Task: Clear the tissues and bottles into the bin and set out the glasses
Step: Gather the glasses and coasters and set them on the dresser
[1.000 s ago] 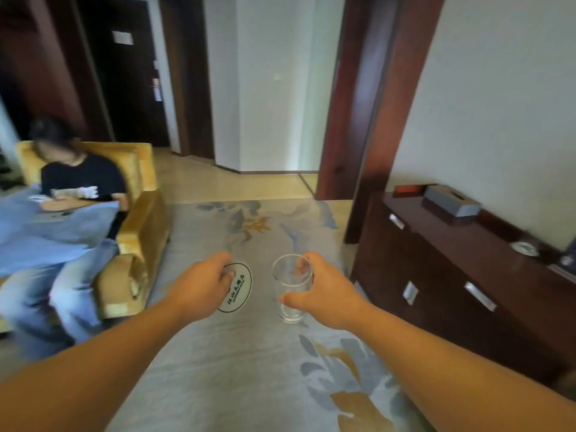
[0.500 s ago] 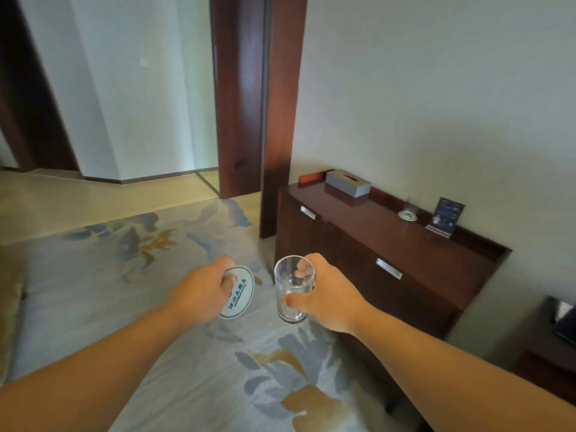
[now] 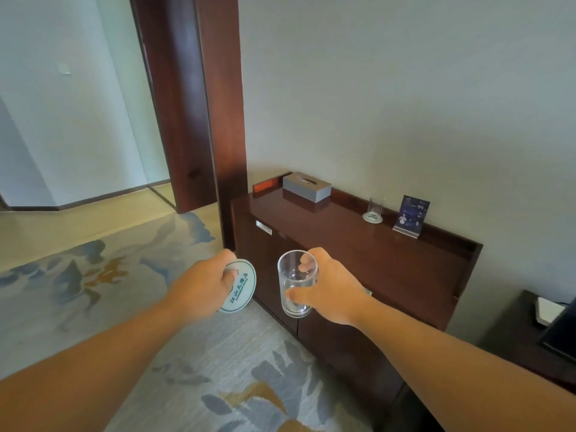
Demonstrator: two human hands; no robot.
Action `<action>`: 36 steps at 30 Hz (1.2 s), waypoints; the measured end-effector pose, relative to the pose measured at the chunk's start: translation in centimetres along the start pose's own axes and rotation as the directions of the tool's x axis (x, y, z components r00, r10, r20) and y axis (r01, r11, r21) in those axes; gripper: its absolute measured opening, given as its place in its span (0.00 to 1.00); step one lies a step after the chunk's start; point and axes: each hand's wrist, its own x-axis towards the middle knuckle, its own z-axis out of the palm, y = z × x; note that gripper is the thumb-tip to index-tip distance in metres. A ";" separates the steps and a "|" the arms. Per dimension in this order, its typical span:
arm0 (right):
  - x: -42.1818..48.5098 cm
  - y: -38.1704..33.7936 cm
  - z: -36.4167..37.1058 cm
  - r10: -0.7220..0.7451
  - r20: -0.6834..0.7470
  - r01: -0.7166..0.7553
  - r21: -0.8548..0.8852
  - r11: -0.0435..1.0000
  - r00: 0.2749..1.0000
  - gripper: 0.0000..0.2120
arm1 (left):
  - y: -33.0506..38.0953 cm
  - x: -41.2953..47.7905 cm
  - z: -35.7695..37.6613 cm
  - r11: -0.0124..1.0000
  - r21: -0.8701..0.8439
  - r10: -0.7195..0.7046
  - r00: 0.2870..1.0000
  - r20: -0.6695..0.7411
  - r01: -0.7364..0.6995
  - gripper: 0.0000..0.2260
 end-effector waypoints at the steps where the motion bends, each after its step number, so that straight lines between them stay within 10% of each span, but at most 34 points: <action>1: 0.7 0.7 -0.3 0.010 -0.001 -0.010 -0.003 1.000 1.000 0.27 | 0.2 1.0 0.4 1.000 0.012 0.008 1.000 0.016 -0.008 0.02; 36: 33.3 13.9 -5.1 0.400 -0.218 -0.399 0.051 0.915 0.890 0.31 | -3.0 45.2 10.4 0.946 -0.119 0.323 0.883 0.341 -0.300 0.01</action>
